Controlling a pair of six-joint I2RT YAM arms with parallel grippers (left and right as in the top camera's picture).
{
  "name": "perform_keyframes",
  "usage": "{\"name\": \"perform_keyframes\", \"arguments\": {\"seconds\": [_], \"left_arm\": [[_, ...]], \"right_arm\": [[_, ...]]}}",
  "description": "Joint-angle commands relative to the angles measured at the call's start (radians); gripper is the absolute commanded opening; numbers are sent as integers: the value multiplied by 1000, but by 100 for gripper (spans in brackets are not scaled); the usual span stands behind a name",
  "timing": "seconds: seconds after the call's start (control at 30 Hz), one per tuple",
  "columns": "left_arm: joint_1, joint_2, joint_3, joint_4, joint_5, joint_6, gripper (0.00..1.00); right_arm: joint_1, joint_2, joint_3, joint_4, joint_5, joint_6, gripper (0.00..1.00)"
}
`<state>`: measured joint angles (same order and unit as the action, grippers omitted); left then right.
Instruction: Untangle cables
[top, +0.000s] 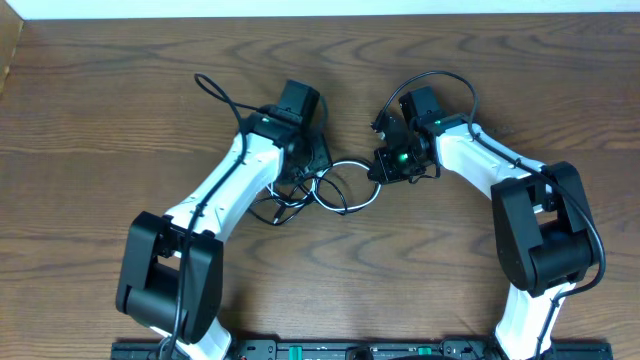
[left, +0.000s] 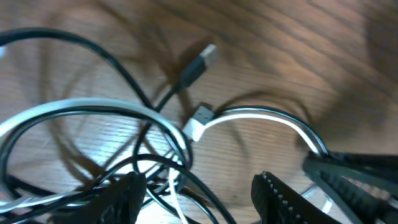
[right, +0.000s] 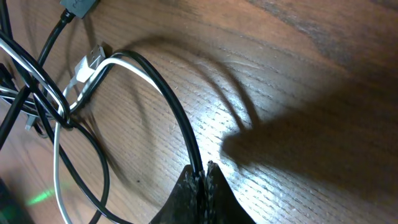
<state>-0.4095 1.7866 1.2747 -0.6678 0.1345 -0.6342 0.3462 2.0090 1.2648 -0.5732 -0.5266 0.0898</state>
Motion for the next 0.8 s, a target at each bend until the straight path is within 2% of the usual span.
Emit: {"name": "perform_keyframes", "arguments": {"seconds": [0.0,0.2,0.47,0.5,0.6,0.7,0.73,0.77], "left_arm": [[-21,28,-6,-5,-177,-68,59],[-42,71,-11,3,-211,-110,59],[-47,192,-11,92,-210,-127,58],[-47,205,-11,99,-210,-127,55],[-45,228,-11,117,-211,-127,30],[-37,218,-7,140,-210,-127,13],[-31,208,-3,145,-209,-127,8],[-27,196,0,147,-207,-126,8]], "right_arm": [[9,-16,11,-3,1,-20,1],[9,-16,11,-3,0,-20,1],[9,-16,10,-4,0,-16,1],[9,-16,10,-5,0,-16,1],[9,-16,10,-5,0,-16,1],[9,-16,10,-4,0,-16,1],[9,-16,10,-4,-1,-16,1],[9,-16,10,-4,0,-16,1]]}}
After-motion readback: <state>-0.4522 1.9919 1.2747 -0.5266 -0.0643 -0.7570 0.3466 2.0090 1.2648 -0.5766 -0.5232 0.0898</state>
